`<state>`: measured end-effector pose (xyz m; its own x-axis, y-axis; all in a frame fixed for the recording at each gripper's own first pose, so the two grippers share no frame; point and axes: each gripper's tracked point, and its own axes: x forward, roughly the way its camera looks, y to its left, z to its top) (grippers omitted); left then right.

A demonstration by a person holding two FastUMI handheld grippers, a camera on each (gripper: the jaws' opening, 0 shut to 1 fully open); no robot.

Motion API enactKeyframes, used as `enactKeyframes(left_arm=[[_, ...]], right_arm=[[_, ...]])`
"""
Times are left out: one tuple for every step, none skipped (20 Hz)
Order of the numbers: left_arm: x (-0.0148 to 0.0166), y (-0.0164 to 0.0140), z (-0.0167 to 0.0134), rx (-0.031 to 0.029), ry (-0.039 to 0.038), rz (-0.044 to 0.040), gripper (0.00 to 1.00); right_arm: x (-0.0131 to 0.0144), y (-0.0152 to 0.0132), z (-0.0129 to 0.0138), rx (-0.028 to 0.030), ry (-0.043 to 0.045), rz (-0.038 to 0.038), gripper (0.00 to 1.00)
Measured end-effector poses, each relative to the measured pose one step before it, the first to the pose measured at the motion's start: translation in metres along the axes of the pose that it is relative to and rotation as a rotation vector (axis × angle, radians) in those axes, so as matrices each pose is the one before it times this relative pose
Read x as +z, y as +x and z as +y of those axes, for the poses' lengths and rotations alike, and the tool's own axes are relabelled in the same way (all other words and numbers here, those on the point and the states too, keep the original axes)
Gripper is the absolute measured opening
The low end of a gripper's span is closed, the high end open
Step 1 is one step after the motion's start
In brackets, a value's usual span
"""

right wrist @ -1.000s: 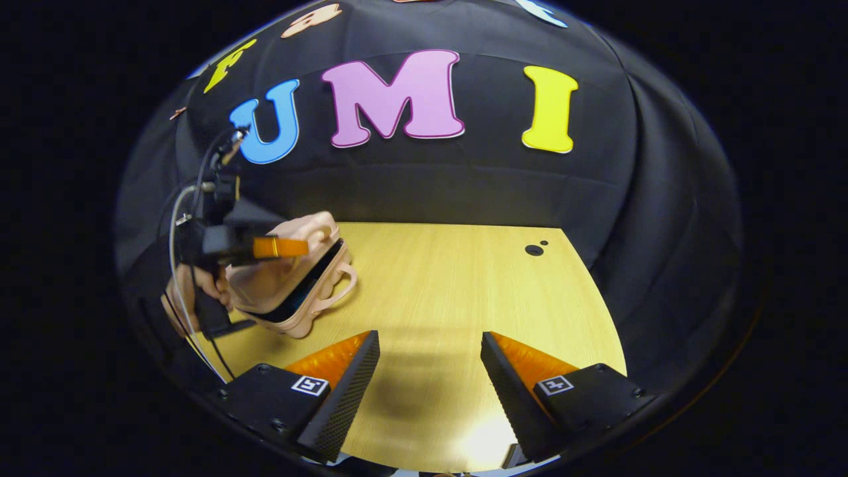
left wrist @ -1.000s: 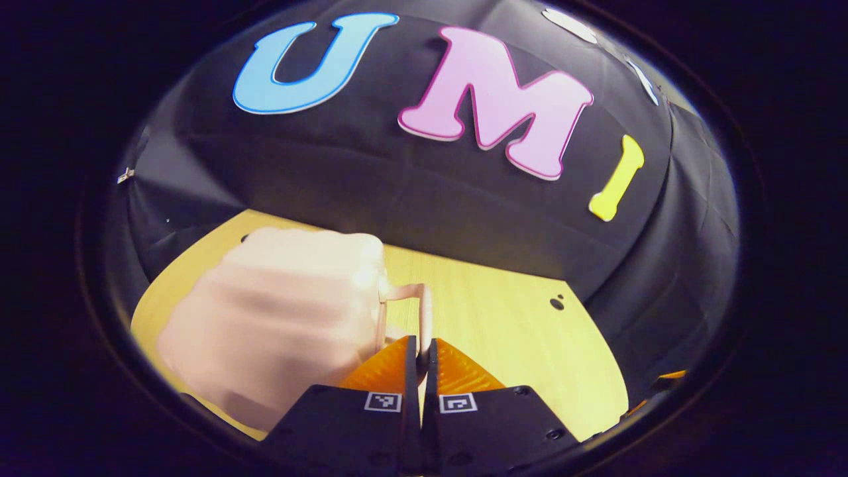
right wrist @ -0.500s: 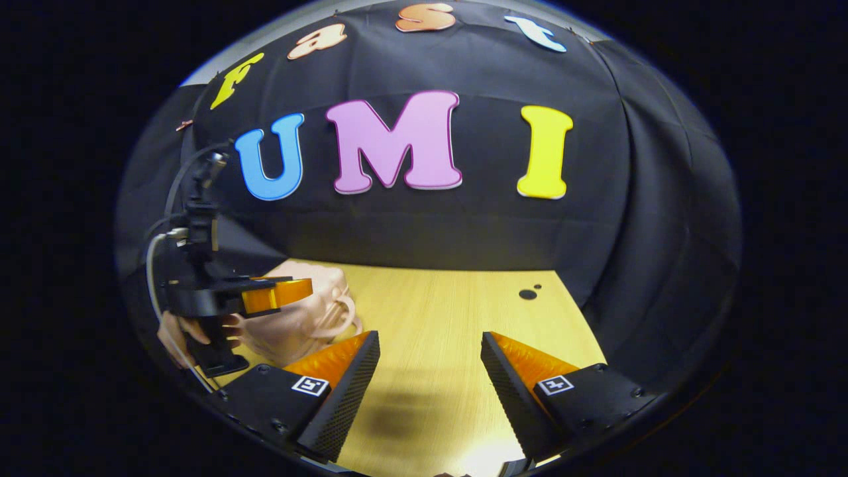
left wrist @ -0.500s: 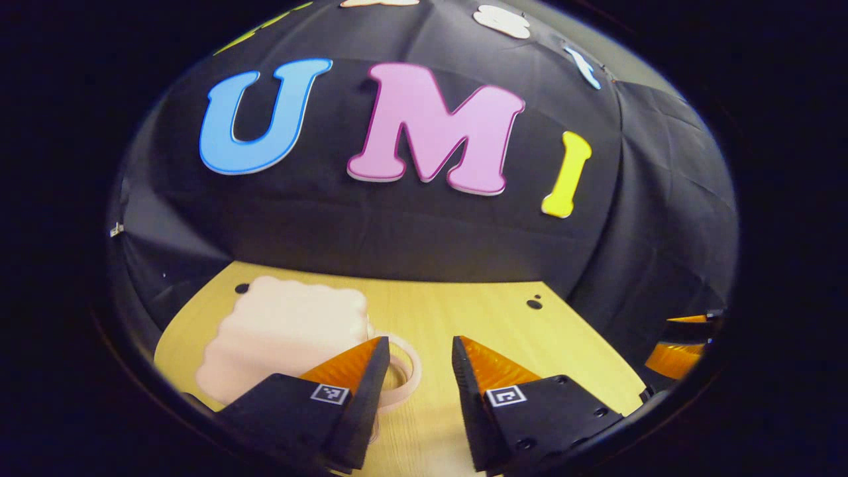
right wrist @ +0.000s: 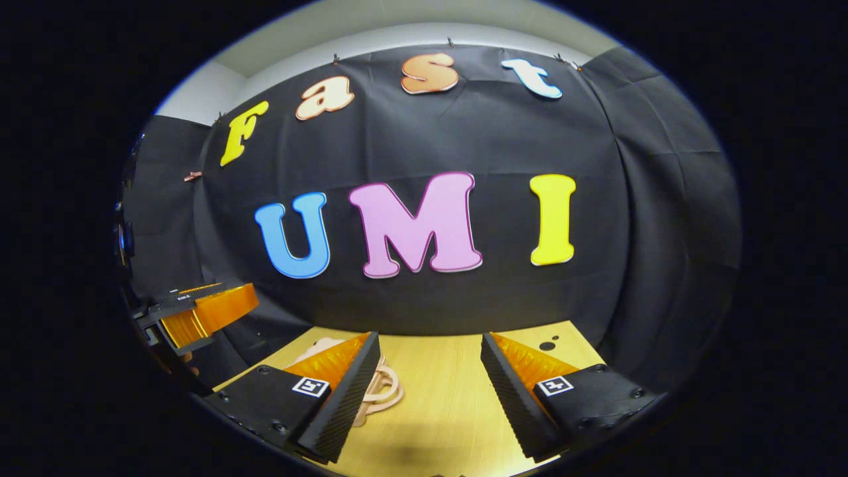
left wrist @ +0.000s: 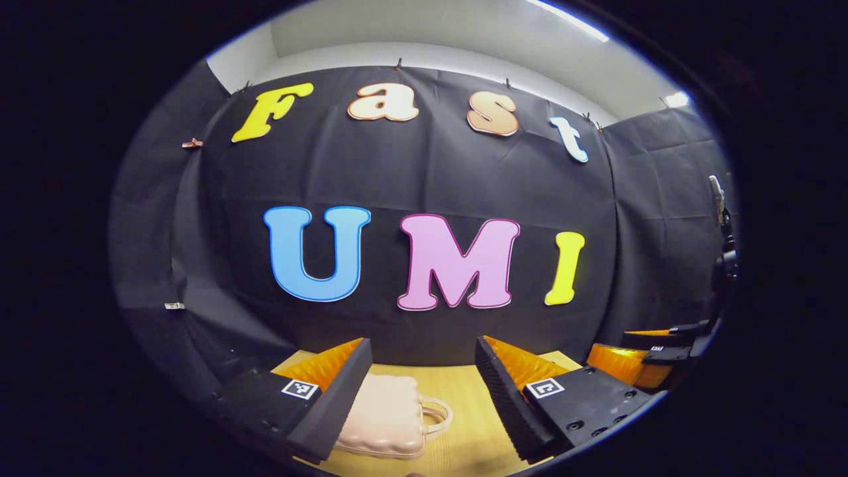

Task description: First open the suitcase, pack the skin care products into it, and then close the suitcase.

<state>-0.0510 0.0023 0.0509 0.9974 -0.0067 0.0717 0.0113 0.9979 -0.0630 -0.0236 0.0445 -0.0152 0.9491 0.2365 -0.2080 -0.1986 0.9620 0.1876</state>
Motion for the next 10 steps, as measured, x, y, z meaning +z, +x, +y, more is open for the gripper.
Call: enactKeyframes(left_arm=[[-0.00057, -0.00722, 0.00271, -0.00173, -0.0143, 0.00412, 0.98], [-0.00259, -0.00672, 0.00743, 0.00795, -0.00839, -0.00037, 0.98], [-0.00138, -0.00472, 0.00552, 0.00418, -0.00356, -0.00174, 0.98], [-0.00338, -0.00203, 0.0032, -0.00923, -0.00274, 0.00187, 0.98], [-0.00478, -0.0007, 0.00036, -0.02394, -0.0109, 0.00769, 0.97], [-0.00839, 0.00024, 0.00068, -0.01868, -0.01312, 0.01745, 0.95], [-0.00416, 0.00047, 0.00601, 0.00526, -0.01096, 0.01294, 0.96], [0.00014, 0.00141, 0.00905, 0.00466, -0.00802, 0.00515, 0.96], [0.00084, 0.00005, 0.00492, 0.00597, -0.00179, 0.00344, 0.95], [0.00032, -0.00013, 0.00486, 0.00659, 0.00225, -0.00302, 0.96]], right_arm=[[0.00612, -0.00484, 0.00385, -0.00083, -0.01123, -0.01778, 0.97], [0.00322, -0.00483, 0.00317, -0.00271, -0.01079, -0.01473, 0.97], [0.00167, -0.00328, 0.00346, -0.00074, -0.01089, -0.01354, 0.97], [0.00109, -0.00369, 0.00404, 0.00319, -0.00753, -0.0109, 0.97], [-0.00006, -0.00088, 0.00498, 0.00599, -0.00246, -0.01495, 0.97], [-0.001, 0.0006, 0.00361, 0.00521, -0.00356, -0.01404, 0.97], [-0.00568, 0.0003, 0.00466, 0.00571, 0.00083, 0.00592, 0.97], [-0.00501, 0.00026, 0.00383, 0.004, -0.00593, 0.00737, 0.97], [-0.00459, 0.00031, 0.00307, -0.00116, -0.00608, 0.01054, 0.97], [-0.00392, 0.00126, 0.00233, -0.00132, -0.0027, 0.01273, 0.97]])
